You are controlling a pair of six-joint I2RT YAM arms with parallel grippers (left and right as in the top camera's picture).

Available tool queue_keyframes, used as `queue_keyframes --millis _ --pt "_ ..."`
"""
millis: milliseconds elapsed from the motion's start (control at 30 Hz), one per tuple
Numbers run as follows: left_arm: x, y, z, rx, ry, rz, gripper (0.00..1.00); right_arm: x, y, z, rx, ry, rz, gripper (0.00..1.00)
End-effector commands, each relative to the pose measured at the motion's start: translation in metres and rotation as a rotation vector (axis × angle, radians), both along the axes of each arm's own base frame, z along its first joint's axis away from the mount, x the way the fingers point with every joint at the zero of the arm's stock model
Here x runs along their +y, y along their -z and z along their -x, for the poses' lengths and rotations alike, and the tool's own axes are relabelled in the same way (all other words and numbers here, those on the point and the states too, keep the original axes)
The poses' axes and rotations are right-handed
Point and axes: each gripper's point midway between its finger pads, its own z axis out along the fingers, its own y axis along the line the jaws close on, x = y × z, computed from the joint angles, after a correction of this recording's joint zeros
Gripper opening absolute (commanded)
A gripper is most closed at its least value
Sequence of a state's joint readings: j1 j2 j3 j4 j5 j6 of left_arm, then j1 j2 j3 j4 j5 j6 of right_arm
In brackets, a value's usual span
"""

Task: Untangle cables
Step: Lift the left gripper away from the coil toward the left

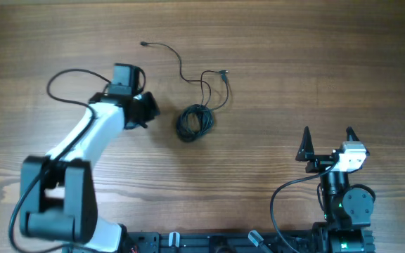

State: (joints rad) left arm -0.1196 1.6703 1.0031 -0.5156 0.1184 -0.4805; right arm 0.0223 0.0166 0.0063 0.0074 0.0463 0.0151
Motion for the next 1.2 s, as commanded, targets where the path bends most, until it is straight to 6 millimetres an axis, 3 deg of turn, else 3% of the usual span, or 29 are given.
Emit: queue_keyframes --millis 0,67,100,167,233,300,1167 --pt "0.024 -0.05 -0.018 -0.135 -0.067 0.028 0.18 -0.004 -0.002 0.0 -0.01 0.02 -0.012 1.0" --pt "0.043 -0.057 -0.018 -0.15 -0.116 0.025 0.23 -0.004 -0.002 0.0 -0.01 0.02 -0.012 1.0" --pt "0.06 -0.059 -0.016 -0.149 -0.161 0.022 0.31 -0.004 -0.002 0.0 -0.01 0.02 -0.012 1.0" --pt "0.079 -0.057 -0.013 -0.135 -0.213 0.018 0.55 -0.004 -0.002 0.0 -0.01 0.02 -0.012 1.0" --pt "0.092 -0.052 -0.002 -0.089 -0.252 0.016 1.0 -0.004 -0.002 0.0 -0.01 0.02 -0.012 1.0" --pt "0.093 -0.046 0.008 -0.042 -0.258 0.016 1.0 -0.004 -0.002 0.0 -0.01 0.02 -0.012 1.0" --pt "0.093 -0.046 0.008 -0.043 -0.258 0.016 1.0 -0.004 -0.002 0.0 -0.01 0.02 -0.012 1.0"
